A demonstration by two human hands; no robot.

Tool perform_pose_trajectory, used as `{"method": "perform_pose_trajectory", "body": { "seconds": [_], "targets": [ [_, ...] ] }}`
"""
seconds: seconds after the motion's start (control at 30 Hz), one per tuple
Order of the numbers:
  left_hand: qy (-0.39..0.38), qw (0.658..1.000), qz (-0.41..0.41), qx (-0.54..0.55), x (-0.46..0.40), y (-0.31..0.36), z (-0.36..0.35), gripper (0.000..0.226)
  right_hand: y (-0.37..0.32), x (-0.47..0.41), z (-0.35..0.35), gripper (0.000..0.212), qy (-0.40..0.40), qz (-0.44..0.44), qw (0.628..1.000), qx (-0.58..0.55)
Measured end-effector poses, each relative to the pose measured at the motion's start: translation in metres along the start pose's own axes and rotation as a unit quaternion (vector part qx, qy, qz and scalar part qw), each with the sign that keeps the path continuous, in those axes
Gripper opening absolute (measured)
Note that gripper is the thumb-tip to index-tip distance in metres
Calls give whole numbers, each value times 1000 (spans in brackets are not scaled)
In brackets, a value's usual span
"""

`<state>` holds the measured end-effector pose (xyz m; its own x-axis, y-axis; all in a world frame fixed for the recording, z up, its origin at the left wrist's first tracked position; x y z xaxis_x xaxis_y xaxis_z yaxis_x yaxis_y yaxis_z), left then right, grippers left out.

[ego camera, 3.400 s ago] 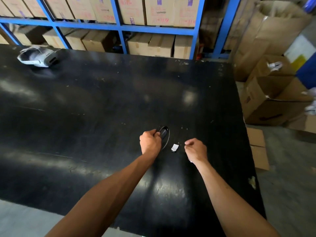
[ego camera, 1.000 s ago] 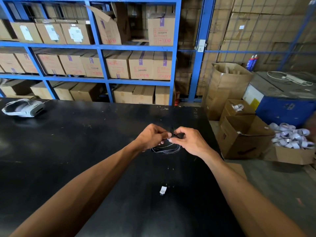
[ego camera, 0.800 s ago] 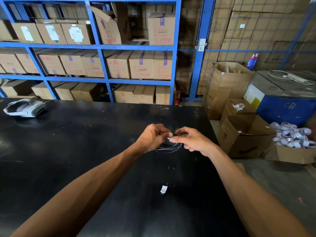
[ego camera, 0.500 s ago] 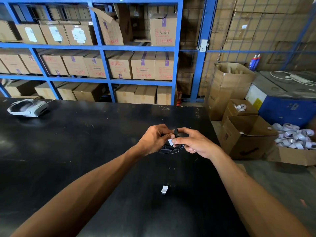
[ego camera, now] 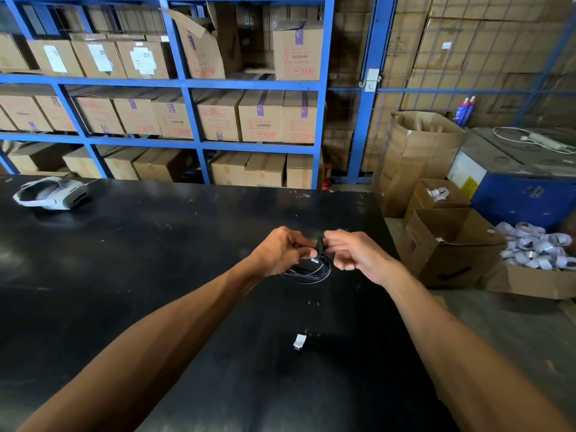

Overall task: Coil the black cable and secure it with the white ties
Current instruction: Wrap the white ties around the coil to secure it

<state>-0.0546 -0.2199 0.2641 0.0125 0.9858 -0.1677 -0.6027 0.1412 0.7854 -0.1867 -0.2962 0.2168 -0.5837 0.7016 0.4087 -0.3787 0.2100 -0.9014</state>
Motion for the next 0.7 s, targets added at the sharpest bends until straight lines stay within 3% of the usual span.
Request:
{"method": "perform_pose_trajectory", "body": {
  "seconds": [0.1,0.2,0.27,0.4,0.5,0.57,0.63,0.7],
  "targets": [
    [-16,999,51,0,-4,-6,5,10,-9,4,-5,44,63,60,990,112],
    [-28,995,97,-1,-8,-12,7,14,-19,6,-13,21,85,155,974,143],
    [-14,991,125,39,-9,-17,7,13,-23,6,-11,6,134,171,967,132],
    [14,990,126,68,-10,-26,8,4,-12,-1,-5,24,167,127,978,0],
    [39,985,118,116,-4,-36,4,31,2,-4,-7,27,161,64,983,-66],
    [19,979,106,173,3,-44,-5,43,9,-3,1,26,208,33,973,-96],
    [-18,974,91,207,12,-50,-16,34,21,-1,13,28,262,-8,955,-138],
    [-9,965,85,249,18,-55,-24,17,28,-1,15,28,279,-26,948,-151]
  ]
}}
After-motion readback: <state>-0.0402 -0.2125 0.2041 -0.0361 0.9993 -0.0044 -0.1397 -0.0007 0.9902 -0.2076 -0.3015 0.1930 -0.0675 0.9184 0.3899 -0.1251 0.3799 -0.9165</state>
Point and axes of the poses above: each hand's wrist, its own x-axis away from the middle knuckle, its own z-axis out of the back of the hand, y = z × x, the point moved 10 cm from there along -x, towards the middle knuckle, and after that the axes turned 8 degrees about -z, right-handed, at the moved point
